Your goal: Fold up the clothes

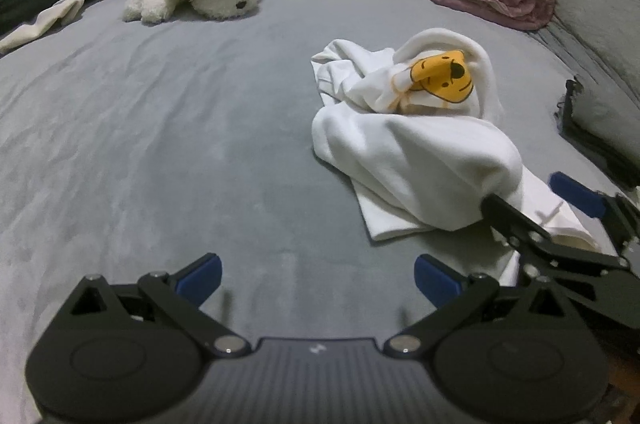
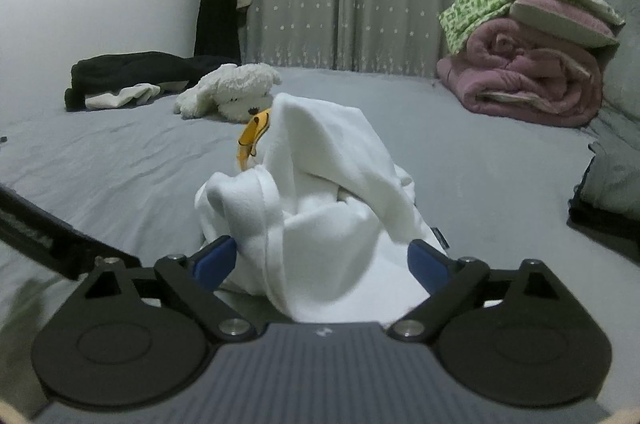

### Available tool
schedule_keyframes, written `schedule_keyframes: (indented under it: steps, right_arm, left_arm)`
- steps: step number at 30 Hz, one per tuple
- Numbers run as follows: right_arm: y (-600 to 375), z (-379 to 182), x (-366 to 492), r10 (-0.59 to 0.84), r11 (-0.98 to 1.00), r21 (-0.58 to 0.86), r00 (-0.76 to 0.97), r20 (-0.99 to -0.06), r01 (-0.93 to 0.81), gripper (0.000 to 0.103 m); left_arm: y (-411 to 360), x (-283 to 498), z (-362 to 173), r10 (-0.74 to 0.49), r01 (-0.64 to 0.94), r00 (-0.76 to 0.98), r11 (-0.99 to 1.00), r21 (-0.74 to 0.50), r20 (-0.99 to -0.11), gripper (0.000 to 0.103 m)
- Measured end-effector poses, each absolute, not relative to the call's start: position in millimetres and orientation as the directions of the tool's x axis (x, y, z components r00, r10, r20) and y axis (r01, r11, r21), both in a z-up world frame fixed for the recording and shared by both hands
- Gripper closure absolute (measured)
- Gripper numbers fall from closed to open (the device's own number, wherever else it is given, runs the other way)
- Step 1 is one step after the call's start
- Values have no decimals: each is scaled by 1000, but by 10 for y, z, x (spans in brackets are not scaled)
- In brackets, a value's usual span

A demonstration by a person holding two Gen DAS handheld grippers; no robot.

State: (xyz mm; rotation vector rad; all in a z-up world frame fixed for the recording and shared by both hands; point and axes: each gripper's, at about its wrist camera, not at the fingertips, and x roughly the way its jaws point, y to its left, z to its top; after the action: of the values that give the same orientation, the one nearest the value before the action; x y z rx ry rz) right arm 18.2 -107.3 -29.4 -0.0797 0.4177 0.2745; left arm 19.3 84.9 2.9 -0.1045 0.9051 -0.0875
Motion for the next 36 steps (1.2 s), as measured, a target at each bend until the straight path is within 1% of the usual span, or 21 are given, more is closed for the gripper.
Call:
schedule_keyframes:
  steps: [2, 3, 5, 6, 8, 9, 12, 14, 16, 20, 27, 30, 36]
  right_arm:
    - [-1016, -320, 206, 240, 962, -22, 879, -411, -273, 22]
    - [-990, -333, 217, 239, 962, -22, 879, -412, -271, 24]
    - [-943, -364, 243, 229, 964, -27, 877, -424, -264, 36]
    - [-922, -382, 259, 219, 966, -33, 873, -436, -258, 39]
    - [-918, -413, 286, 214, 967, -23, 862, -460, -252, 49]
    - [-925, -415, 290, 217, 968, -10, 858, -465, -251, 49]
    - [-938, -388, 287, 231, 967, 18, 849, -475, -253, 58]
    - [-932, -357, 271, 235, 966, 23, 845, -480, -256, 68]
    - [-918, -334, 250, 241, 965, 28, 839, -488, -260, 75]
    - [-969, -265, 220, 280, 958, 92, 826, -489, -271, 81]
    - [-1039, -160, 126, 366, 931, 177, 797, -480, -321, 84]
    - [-1042, -105, 59, 403, 915, 192, 783, -474, -354, 84]
    - [-1023, -47, -114, 494, 869, 228, 729, -475, -440, 85]
  left_arm:
    - [885, 190, 28, -120, 27, 613, 991, -131, -781, 0]
    - [907, 195, 26, -119, 21, 611, 991, -135, -782, 0]
    - [955, 202, 25, -119, 9, 608, 990, -143, -785, 0]
    - [979, 206, 24, -119, 4, 607, 989, -147, -786, 0]
    - [1014, 202, 28, -118, -4, 609, 988, -151, -784, 0]
    - [1030, 201, 30, -116, -8, 610, 988, -153, -784, 0]
    - [1082, 199, 29, -114, -23, 609, 987, -161, -785, 0]
    - [1108, 207, 10, -112, -34, 605, 985, -167, -788, 0]
    - [1128, 222, -21, -113, -43, 596, 984, -172, -795, 0]
    - [1168, 248, -81, -132, -69, 582, 975, -210, -803, 1]
    - [1186, 269, -122, -190, -109, 583, 945, -308, -790, 2]
    - [1158, 273, -124, -215, -111, 599, 932, -346, -771, 6]
    - [1102, 255, -64, -267, -102, 655, 896, -433, -707, 11]
